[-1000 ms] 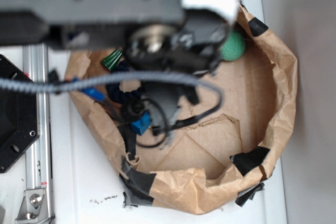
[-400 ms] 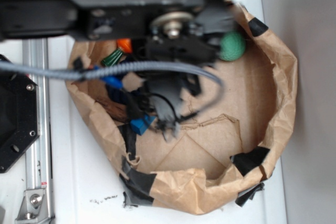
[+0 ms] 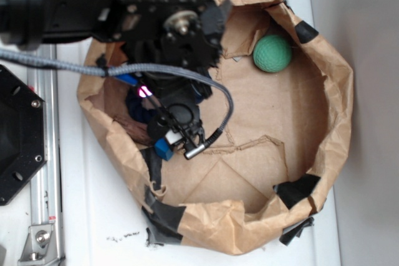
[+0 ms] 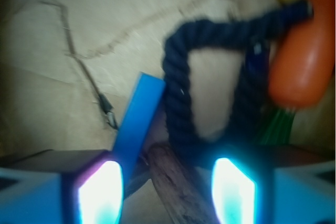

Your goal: Grab the blue block.

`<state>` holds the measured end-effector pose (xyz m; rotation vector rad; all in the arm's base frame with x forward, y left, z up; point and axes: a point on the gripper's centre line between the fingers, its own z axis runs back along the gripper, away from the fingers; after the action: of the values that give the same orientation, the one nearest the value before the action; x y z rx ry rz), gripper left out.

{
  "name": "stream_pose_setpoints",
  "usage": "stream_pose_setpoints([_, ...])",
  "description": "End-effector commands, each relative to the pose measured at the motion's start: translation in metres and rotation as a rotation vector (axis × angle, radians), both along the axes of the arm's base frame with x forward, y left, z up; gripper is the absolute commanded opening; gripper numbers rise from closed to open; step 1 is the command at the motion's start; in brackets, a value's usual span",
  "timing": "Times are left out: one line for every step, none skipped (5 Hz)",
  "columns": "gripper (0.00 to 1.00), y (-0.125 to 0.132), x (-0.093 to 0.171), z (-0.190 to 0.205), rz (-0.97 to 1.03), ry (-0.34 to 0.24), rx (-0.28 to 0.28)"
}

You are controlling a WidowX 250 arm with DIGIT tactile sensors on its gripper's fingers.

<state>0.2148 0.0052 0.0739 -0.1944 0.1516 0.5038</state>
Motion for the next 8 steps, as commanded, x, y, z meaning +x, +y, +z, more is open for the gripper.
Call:
stream_pose_setpoints([1.00,-0.029,0.011,-0.022,0.114,0.090,-0.061])
stream_pose_setpoints([1.00,-0.046,0.014,-0.038,0.086,0.130,-0.084])
stream_pose_setpoints([1.00,-0.055,0.000,-0.065,0.051,0.192,-0.107])
stream_pose_setpoints([0.00,-0.052,-0.005,-0.067,0.061,0.206,-0.114])
stream_pose_setpoints([0.00,-0.043,0.005,-0.043,-0.047,0.167,-0.095])
stream_pose_setpoints([0.00,-0.031,0.023,0.005,-0.276,-0.001,0.079])
stream_pose_setpoints([0.00,-0.016,0.030,0.057,-0.466,-0.164,0.181])
stream_pose_setpoints([0.00,-0.010,0.030,0.086,-0.570,-0.218,0.161])
